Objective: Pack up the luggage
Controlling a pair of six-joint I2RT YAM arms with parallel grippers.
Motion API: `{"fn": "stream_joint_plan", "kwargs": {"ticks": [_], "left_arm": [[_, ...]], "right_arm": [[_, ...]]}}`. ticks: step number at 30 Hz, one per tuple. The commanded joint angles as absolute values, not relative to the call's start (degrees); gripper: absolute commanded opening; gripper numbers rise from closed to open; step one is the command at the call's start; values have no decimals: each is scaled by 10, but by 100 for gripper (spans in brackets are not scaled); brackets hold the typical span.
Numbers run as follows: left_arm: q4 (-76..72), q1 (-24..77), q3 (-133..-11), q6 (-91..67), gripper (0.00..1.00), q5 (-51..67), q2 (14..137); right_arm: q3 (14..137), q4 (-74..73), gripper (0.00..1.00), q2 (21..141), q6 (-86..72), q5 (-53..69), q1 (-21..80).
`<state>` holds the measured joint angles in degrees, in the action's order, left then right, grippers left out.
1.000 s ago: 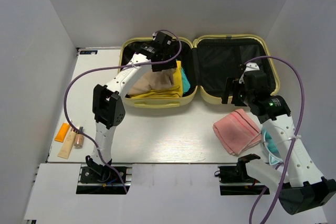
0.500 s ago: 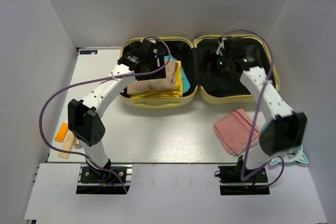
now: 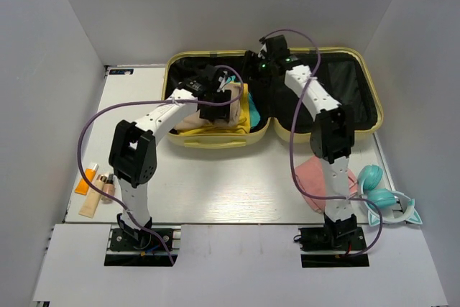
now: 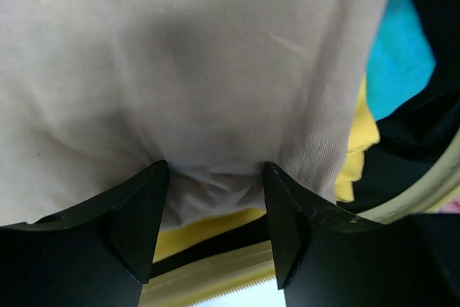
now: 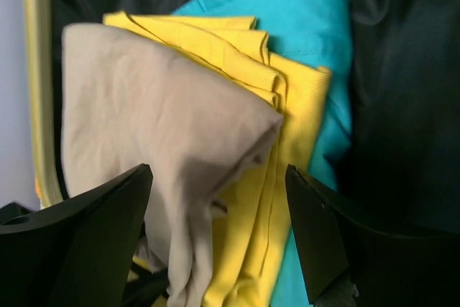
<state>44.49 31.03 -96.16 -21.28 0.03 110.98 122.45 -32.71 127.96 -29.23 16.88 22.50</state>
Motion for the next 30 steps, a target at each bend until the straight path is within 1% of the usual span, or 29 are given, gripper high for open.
{"fn": "stream_joint_plan", "kwargs": {"ticks": [1, 2, 3, 4, 6, 7, 8, 9, 10, 11, 15, 17, 19, 21, 23, 26, 27, 28, 29, 30], "left_arm": [[427, 311, -928, -200, 66, 35, 1080], [421, 310, -920, -202, 66, 38, 1078], [418, 310, -895, -202, 65, 43, 1074], [413, 310, -889, -205, 65, 50, 1073], [407, 310, -869, -208, 64, 61, 1071], [404, 309, -866, -211, 64, 66, 1071], [403, 309, -861, -210, 64, 71, 1071], [402, 309, -858, -210, 62, 71, 1071], [403, 309, -856, -210, 62, 73, 1072], [402, 309, -855, -210, 61, 75, 1071], [398, 308, -841, -214, 59, 89, 1068], [398, 308, -833, -214, 58, 89, 1068], [402, 308, -827, -212, 56, 87, 1064], [403, 304, -824, -213, 56, 89, 1063], [406, 303, -823, -213, 56, 89, 1063], [409, 301, -831, -213, 56, 86, 1063], [417, 300, -835, -213, 56, 85, 1063], [419, 297, -840, -210, 56, 85, 1063], [424, 294, -863, -209, 57, 84, 1065], [438, 294, -874, -204, 59, 80, 1067]], "right_arm": [[1255, -306, 78, 1307, -307, 178, 242], [1255, -302, 76, 1314, -307, 178, 243], [1258, -295, 72, 1326, -314, 179, 245], [1259, -291, 63, 1336, -314, 189, 250], [1261, -287, 57, 1346, -317, 195, 251], [1261, -287, 49, 1346, -315, 197, 255], [1258, -278, 30, 1346, -310, 191, 257], [1252, -274, 15, 1344, -311, 187, 258], [1252, -260, 2, 1341, -305, 186, 260], [1253, -256, 0, 1341, -302, 185, 260], [1259, -229, 0, 1333, -244, 113, 265], [1258, -214, 0, 1338, -213, 100, 264], [1254, -214, 0, 1343, -196, 86, 261], [1243, -217, 0, 1345, -172, 44, 264], [1224, -219, 0, 1351, -156, 32, 263], [1229, -236, 0, 1361, -145, 6, 263], [1231, -259, 3, 1364, -141, -16, 264], [1234, -266, 10, 1361, -138, -29, 265], [1238, -274, 19, 1357, -116, -30, 265], [1241, -279, 32, 1347, -111, -33, 264]]}}
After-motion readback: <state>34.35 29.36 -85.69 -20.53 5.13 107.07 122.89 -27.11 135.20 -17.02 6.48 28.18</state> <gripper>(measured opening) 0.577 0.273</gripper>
